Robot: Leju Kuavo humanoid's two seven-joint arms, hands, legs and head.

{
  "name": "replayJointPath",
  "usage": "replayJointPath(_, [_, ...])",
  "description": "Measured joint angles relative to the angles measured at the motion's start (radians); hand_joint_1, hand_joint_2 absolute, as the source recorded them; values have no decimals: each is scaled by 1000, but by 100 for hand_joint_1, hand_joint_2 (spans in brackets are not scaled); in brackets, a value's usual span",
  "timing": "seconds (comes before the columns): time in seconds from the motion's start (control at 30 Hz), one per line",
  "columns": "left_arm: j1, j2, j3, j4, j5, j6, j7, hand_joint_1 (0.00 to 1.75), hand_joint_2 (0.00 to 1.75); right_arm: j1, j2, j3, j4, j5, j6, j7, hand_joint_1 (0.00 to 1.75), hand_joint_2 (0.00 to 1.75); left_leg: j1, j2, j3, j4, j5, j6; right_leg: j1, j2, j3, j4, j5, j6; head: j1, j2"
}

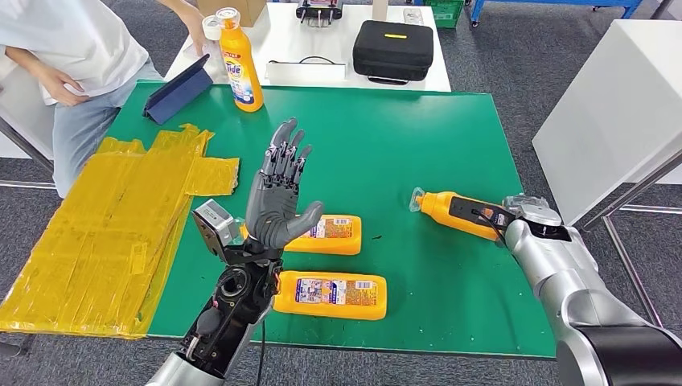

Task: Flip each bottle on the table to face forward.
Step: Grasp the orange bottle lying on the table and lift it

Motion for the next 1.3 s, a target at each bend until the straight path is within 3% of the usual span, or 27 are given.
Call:
replayJointPath(0.73, [-7,0,0,0,17,-4,1,0,175,-5,6,-28,9,-1,-12,-28,175,175,0,0,0,0,0,0,0,0,0,0,0,0,0,0])
replayJointPath(0.83, [-6,0,1,0,20,-3,1,0,175,3,18,-41,6,-5,-141,-127,175,175,0,0,-1,0,0,0,0,0,0,0,0,0,0,0])
replayJointPath(1.0, [17,5,10,-10,15,0,2,0,175,36,67,-81,-48,-42,-523,-345,175,175,1,1,0,0,0,0,1,1,0,0,0,0,0,0])
replayJointPath(1.1, [46,11,19,-24,8,4,-1,0,175,104,94,-112,-139,-106,-702,-458,175,175,2,-3,-1,0,0,0,3,-2,0,0,-1,0,0,0])
replayJointPath(1.2, [73,17,28,-39,1,7,-2,0,175,202,109,-142,-267,-184,-799,-542,175,175,2,-5,-2,0,0,0,3,-5,0,0,-2,-1,0,0])
replayJointPath(1.3, [87,19,31,-48,-6,8,-2,0,175,291,117,-155,-404,-237,-836,-573,175,175,2,-5,-3,0,0,0,2,-5,-1,0,-2,-1,0,0])
